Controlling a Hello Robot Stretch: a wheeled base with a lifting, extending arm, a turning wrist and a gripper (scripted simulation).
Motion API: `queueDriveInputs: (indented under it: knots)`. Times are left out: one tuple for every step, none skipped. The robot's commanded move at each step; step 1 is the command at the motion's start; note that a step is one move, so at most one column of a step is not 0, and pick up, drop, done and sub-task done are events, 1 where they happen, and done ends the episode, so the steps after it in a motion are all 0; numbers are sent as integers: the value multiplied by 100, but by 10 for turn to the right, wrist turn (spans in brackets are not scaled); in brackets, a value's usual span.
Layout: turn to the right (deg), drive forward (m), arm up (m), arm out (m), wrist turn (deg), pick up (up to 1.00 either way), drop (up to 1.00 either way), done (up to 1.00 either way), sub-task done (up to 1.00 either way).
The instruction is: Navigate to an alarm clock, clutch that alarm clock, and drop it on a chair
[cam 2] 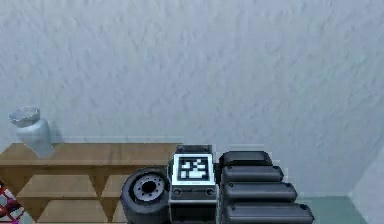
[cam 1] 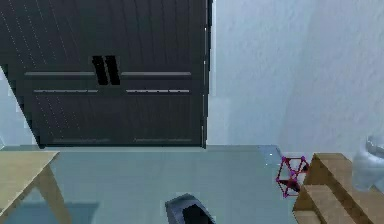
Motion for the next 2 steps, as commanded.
queueDriveInputs:
  knots:
    - [450,0,0,0,0,0,0,0,0]
    - [450,0,0,0,0,0,0,0,0]
